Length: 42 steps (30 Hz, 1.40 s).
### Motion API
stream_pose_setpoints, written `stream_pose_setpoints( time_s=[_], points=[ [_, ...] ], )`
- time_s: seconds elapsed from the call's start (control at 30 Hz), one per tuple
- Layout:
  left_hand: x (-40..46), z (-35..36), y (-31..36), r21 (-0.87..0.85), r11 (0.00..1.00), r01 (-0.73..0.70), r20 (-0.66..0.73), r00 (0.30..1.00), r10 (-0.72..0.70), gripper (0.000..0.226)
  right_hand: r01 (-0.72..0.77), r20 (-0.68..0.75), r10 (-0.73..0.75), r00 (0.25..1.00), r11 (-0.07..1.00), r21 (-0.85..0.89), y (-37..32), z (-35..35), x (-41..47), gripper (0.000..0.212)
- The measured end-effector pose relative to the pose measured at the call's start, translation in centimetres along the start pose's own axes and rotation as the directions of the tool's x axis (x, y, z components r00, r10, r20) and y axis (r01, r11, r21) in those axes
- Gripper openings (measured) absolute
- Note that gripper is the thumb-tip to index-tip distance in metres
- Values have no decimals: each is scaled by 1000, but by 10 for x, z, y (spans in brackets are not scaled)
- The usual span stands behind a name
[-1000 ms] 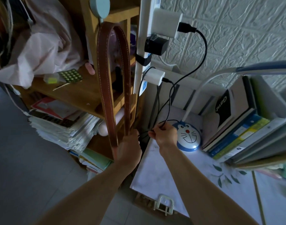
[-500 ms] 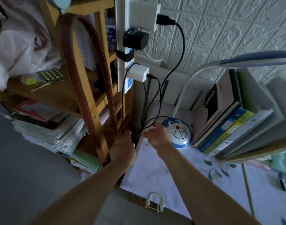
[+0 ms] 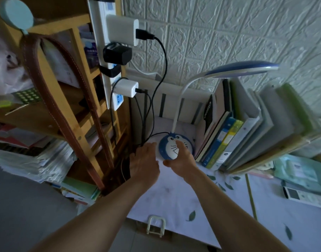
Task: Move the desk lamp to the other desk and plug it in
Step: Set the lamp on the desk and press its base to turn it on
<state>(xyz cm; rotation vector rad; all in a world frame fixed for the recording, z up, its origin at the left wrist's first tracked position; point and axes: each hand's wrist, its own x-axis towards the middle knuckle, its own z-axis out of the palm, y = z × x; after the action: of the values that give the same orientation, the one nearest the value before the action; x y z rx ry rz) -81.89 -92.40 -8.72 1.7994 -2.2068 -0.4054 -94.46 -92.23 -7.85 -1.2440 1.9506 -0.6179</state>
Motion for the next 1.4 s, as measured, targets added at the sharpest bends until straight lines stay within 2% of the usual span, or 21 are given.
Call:
stream_pose_setpoints(
  time_s=[0.2, 0.33, 0.47, 0.67, 0.83, 1.03, 1.27, 1.4],
  points=[
    [12, 27, 22, 28, 996, -81, 131, 988, 77, 67, 65, 33, -60, 998, 975, -211, 24, -11, 5, 94],
    [22, 42, 26, 57, 993, -105, 194, 977, 92, 66, 107, 79, -88, 993, 949, -296, 37, -10, 17, 84],
    [39, 58, 28, 66, 993, -100, 203, 975, 84, 66, 99, 91, -74, 993, 943, -317, 44, -7, 37, 78],
    [60, 78, 28, 95, 987, -132, 243, 964, 105, 64, 166, 117, -137, 984, 939, -300, 47, -3, 54, 79],
    [65, 88, 25, 113, 988, -102, 287, 956, 66, 66, 205, 150, -163, 975, 920, -335, 44, 1, 62, 82],
    [64, 91, 20, 76, 992, -105, 291, 953, 79, 71, 217, 153, -172, 973, 909, -355, 46, 6, 65, 81],
    [65, 92, 17, 56, 994, -98, 315, 946, 75, 66, 202, 110, -172, 979, 902, -382, 41, 4, 65, 72],
    [66, 88, 19, 103, 988, -116, 364, 929, 71, 69, 196, 156, -143, 977, 887, -419, 40, 5, 64, 78]
  ],
)
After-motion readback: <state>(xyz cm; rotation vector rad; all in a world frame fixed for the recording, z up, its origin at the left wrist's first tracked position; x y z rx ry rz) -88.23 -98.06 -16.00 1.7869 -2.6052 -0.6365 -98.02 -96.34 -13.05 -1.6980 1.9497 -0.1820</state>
